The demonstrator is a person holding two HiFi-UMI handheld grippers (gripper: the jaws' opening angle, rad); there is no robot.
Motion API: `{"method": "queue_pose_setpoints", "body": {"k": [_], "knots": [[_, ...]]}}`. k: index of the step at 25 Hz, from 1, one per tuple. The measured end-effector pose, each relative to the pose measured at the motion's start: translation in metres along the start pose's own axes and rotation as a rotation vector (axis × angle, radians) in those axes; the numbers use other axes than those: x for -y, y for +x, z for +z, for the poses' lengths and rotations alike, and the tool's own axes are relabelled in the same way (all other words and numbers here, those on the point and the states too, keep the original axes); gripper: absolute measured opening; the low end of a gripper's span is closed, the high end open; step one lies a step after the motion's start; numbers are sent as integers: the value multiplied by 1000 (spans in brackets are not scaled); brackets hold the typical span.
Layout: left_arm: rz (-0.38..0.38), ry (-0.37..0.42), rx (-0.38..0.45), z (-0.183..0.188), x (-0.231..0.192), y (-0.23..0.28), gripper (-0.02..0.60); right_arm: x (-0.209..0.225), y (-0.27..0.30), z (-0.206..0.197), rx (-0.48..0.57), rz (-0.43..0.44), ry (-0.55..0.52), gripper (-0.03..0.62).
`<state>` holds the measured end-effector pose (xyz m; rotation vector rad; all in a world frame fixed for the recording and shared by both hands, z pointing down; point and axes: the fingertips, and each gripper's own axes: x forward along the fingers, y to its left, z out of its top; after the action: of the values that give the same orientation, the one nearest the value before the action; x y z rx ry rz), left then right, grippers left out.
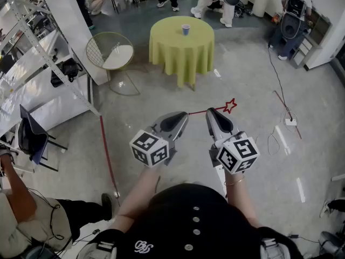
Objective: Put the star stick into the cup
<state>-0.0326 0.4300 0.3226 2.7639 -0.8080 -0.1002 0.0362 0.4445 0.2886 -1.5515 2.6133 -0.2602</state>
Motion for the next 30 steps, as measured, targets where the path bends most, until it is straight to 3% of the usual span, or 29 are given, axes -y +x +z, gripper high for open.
{"method": "queue_pose_setpoints", "body": {"k": [11, 21, 30], "knots": [[-18, 12, -35, -7, -1, 5, 21, -4, 9, -7, -4, 14, 23, 17], [-40, 8, -46, -6, -18, -3, 21, -7, 22, -9, 16, -24, 40, 17], [-44, -49, -50, -20, -37, -2, 21, 0, 39, -25, -20, -53, 54, 17]]}}
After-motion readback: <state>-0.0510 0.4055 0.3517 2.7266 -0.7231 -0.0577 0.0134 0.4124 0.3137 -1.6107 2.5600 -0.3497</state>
